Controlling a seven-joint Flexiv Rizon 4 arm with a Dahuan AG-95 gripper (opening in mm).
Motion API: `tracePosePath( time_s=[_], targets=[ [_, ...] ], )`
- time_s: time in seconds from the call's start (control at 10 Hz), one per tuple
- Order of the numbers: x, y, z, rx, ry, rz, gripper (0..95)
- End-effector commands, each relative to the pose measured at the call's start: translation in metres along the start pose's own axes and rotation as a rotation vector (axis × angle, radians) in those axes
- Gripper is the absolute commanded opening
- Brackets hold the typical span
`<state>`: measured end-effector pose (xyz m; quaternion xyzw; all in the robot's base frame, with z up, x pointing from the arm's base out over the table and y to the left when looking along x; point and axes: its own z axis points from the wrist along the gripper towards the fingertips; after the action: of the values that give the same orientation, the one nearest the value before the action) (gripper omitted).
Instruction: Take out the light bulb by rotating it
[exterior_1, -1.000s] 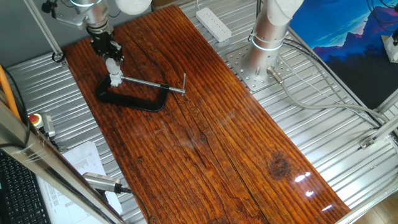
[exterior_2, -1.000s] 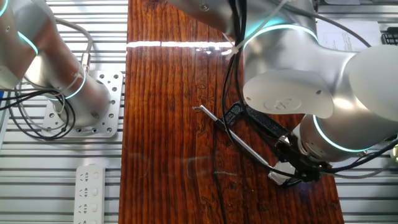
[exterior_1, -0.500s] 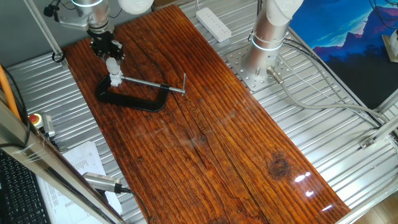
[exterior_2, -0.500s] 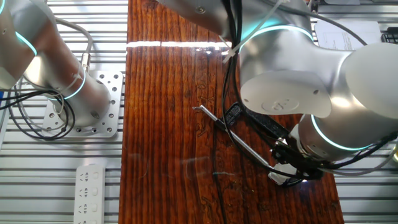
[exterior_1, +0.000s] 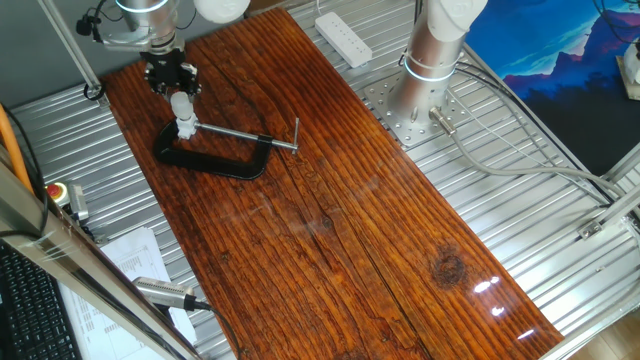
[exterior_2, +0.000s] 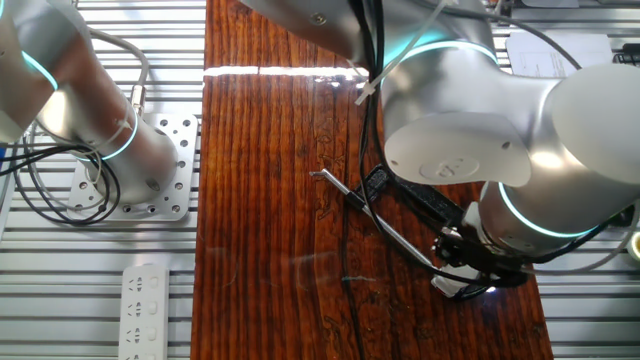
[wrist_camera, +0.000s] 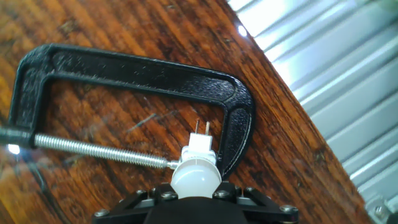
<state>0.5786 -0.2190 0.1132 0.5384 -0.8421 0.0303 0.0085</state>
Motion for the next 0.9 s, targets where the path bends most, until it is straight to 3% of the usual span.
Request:
tracePosePath(
  time_s=[0.1,0.9],
  targets=[
    [0.0001,0.0001,0.0005,0.01,-0.002,-0.12,0.0],
    [-0.0002,-0.0004,-0.0006,0.03,0.006,-0.644,0.0]
  ],
)
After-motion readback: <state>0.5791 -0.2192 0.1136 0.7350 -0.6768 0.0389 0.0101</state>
